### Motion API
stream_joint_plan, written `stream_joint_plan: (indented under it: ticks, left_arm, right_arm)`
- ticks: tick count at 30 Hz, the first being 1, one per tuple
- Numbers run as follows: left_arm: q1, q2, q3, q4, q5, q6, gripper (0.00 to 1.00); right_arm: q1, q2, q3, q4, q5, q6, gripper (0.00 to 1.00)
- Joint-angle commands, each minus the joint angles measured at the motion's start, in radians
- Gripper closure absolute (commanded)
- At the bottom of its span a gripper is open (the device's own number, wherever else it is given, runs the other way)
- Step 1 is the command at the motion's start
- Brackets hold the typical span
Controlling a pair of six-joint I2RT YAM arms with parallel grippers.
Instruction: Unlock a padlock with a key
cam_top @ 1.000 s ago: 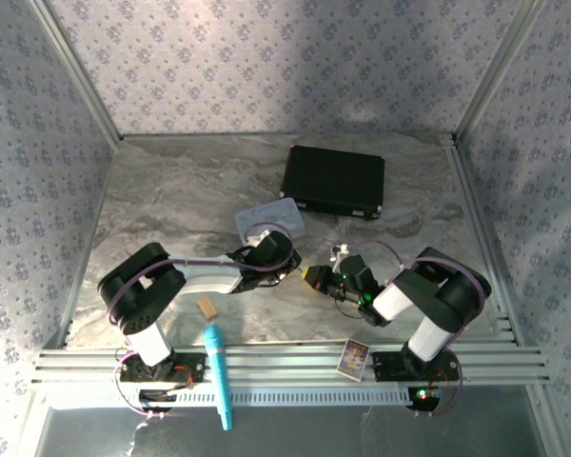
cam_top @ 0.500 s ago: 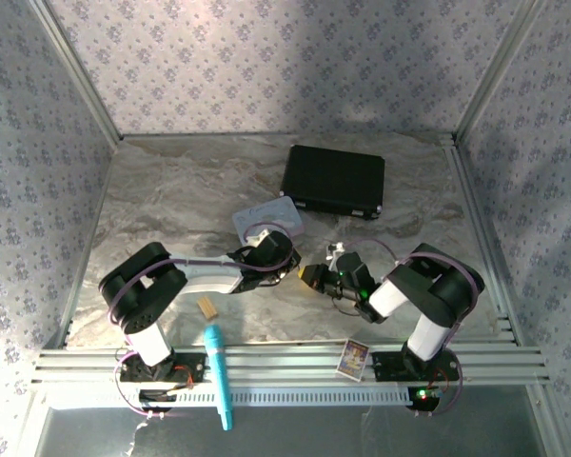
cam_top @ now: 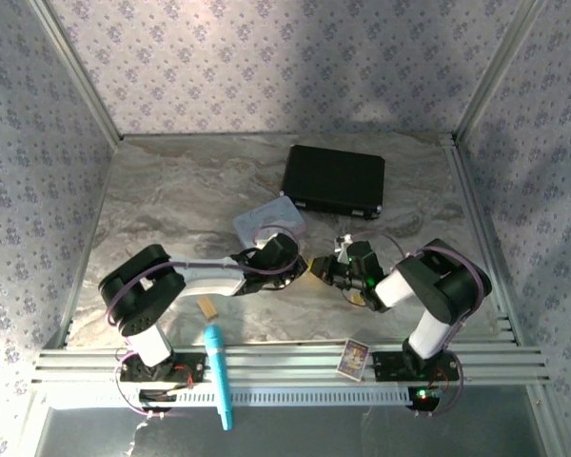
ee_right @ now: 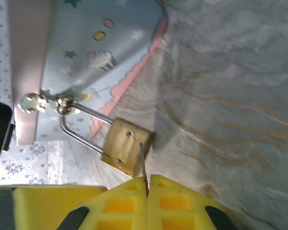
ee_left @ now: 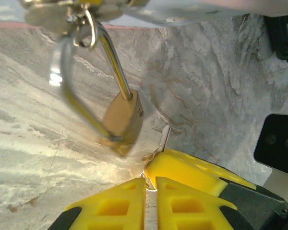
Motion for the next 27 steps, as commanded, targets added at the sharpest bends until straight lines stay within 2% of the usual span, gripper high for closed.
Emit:
stream_joint_plan:
  ticks: [1,4,6,9,11,15,21,23,26,27]
  left_arm:
    - [-0.001,-0.002,0.009,-0.144,0.052,-0.002,0.85]
    - [0.003,-0.007,-0.003,-0.14,0.035,-0.005,0.79]
    - [0.002,-0.023,-0.019,-0.094,0.025,-0.001,0.68]
    - [0.005,-0.08,-0.08,0.074,0.012,0.038,0.54]
    - [0.007,-0.136,-0.108,0.132,-0.01,0.109,0.47]
    - [0.005,-0.282,-0.158,0.178,-0.043,0.261,0.46]
    - [-0.021,-0.462,-0.279,0.296,-0.084,0.314,0.47]
    - [-0.036,-0.497,-0.307,0.335,-0.09,0.343,0.49]
    - [-0.037,-0.488,-0.304,0.337,-0.031,0.36,0.53]
    - [-0.045,-0.476,-0.316,0.387,-0.009,0.36,0.53]
  right_arm:
    - [-0.024,-0.066,-0.02,-0.156,-0.129,-0.103,1.0]
    - [-0.042,-0.172,-0.012,-0.361,-0.199,-0.208,1.0]
    - [-0.048,-0.263,0.018,-0.521,-0.264,-0.307,1.0]
    - [-0.067,-0.396,0.071,-0.748,-0.328,-0.449,1.0]
    - [-0.081,-0.465,0.096,-0.83,-0.383,-0.498,1.0]
    - [-0.091,-0.537,0.118,-0.831,-0.479,-0.495,1.0]
    - [-0.085,-0.536,0.171,-0.863,-0.552,-0.506,1.0]
    - [-0.084,-0.541,0.178,-0.828,-0.572,-0.477,1.0]
    - [-0.067,-0.545,0.187,-0.776,-0.575,-0.436,1.0]
    - [-0.056,-0.542,0.195,-0.771,-0.572,-0.432,1.0]
